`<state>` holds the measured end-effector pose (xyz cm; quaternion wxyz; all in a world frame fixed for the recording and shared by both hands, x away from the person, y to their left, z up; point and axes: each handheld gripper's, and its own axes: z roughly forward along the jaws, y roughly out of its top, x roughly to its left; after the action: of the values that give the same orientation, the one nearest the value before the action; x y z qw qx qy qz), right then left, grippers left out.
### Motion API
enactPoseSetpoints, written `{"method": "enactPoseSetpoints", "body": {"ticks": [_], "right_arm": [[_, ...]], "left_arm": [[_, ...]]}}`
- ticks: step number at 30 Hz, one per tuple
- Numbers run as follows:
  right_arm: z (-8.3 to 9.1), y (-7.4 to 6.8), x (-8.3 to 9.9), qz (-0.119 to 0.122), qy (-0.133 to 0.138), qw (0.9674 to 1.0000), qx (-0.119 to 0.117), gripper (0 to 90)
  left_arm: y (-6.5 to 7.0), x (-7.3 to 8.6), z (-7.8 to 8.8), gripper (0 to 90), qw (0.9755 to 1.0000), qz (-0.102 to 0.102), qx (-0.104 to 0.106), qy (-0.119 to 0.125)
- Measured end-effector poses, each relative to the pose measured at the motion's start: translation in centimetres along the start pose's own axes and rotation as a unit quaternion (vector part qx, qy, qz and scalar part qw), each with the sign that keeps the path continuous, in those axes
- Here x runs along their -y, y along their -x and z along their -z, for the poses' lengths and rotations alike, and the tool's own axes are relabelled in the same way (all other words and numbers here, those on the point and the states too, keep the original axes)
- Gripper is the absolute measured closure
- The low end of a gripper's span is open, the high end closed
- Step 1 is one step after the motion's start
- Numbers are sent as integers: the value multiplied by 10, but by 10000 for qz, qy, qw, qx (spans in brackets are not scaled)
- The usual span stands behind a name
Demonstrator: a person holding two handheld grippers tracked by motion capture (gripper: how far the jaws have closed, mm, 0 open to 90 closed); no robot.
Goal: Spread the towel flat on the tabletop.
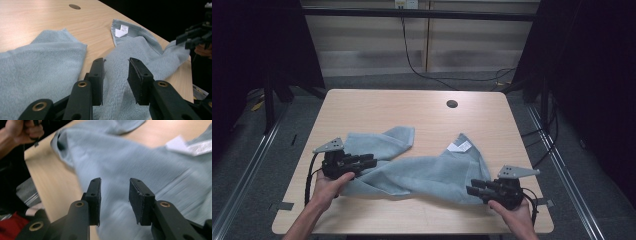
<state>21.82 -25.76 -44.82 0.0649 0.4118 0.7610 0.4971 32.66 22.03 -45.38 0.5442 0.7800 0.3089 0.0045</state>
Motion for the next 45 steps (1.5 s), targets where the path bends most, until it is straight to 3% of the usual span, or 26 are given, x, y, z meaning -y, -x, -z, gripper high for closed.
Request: {"method": "enactPoseSetpoints", "body": {"ticks": [2,4,7,10,12,13,14,15,17,19,21,22,24,25,28,29,30,31,33,35,37,38,40,41,43,45], "right_arm": [[-1,5,-8,-32,130,9999,15,634],[-7,11,-19,-45,56,9998,183,625],[-13,15,-26,8,27,9998,193,618],[-29,24,-30,46,-47,9995,302,603],[-49,37,-30,34,-170,9993,325,591],[-56,40,-30,46,-223,9991,358,587],[-62,43,-30,65,-269,9987,434,576],[-68,46,-30,75,-315,9982,506,570],[-73,50,-30,77,-316,9981,521,563],[-81,56,-28,24,-345,9979,548,536],[-88,61,-26,3,-400,9973,611,504],[-92,63,-22,24,-556,9960,693,486],[-93,63,-19,20,-626,9956,695,477],[-94,59,-14,-3,-814,9942,703,472],[-91,52,-8,52,-899,9933,721,470],[-85,46,-2,-48,-925,9937,636,467],[-85,46,-2,-48,-925,9937,636,467],[-77,35,6,11,-969,9936,586,467],[-73,28,9,0,-1038,9932,536,468],[-59,10,23,19,-1131,9931,301,472],[-56,4,27,31,-1155,9931,217,474],[-51,-5,32,-44,-1261,9920,-65,477],[-51,-9,34,-74,-1269,9917,-194,485],[-51,-13,35,-103,-1318,9908,-304,512],[-53,-16,31,-15,-1374,9900,-325,516],[-53,-12,21,17,-1150,9930,-257,522]], "left_arm": [[-1,3,-11,610,9998,26,16,-179],[-1,8,-23,585,9992,17,1,-411],[2,13,-35,586,9970,-110,106,-760],[12,18,-41,726,9940,-376,72,-1021],[15,20,-40,812,9930,-454,176,-1072],[19,19,-35,817,9937,-396,400,-965],[19,19,-35,819,9937,-396,400,-965],[22,19,-29,818,9941,-367,551,-865],[24,20,-27,816,9937,-395,599,-862],[27,24,-26,803,9919,-440,666,-993],[25,27,-28,742,9918,-357,619,-1062],[24,28,-29,696,9914,-356,562,-1128],[23,30,-31,659,9910,-419,303,-1234],[22,31,-32,619,9905,-393,279,-1287],[17,35,-32,605,9893,-411,113,-1396],[15,36,-33,599,9888,-435,28,-1428],[12,37,-32,599,9889,-435,-16,-1421],[9,37,-32,596,9895,-384,-55,-1393],[5,36,-31,591,9899,-404,-256,-1337],[-1,36,-31,587,9902,-442,-410,-1263],[-9,34,-33,587,9913,-337,-570,-1139],[-13,32,-36,587,9912,-316,-620,-1128],[-21,26,-41,582,9908,-290,-813,-1045],[-24,25,-43,533,9908,-239,-915,-971],[-30,21,-46,522,9921,-131,-883,-887],[-30,18,-43,496,9936,-7,-835,-760]]}}
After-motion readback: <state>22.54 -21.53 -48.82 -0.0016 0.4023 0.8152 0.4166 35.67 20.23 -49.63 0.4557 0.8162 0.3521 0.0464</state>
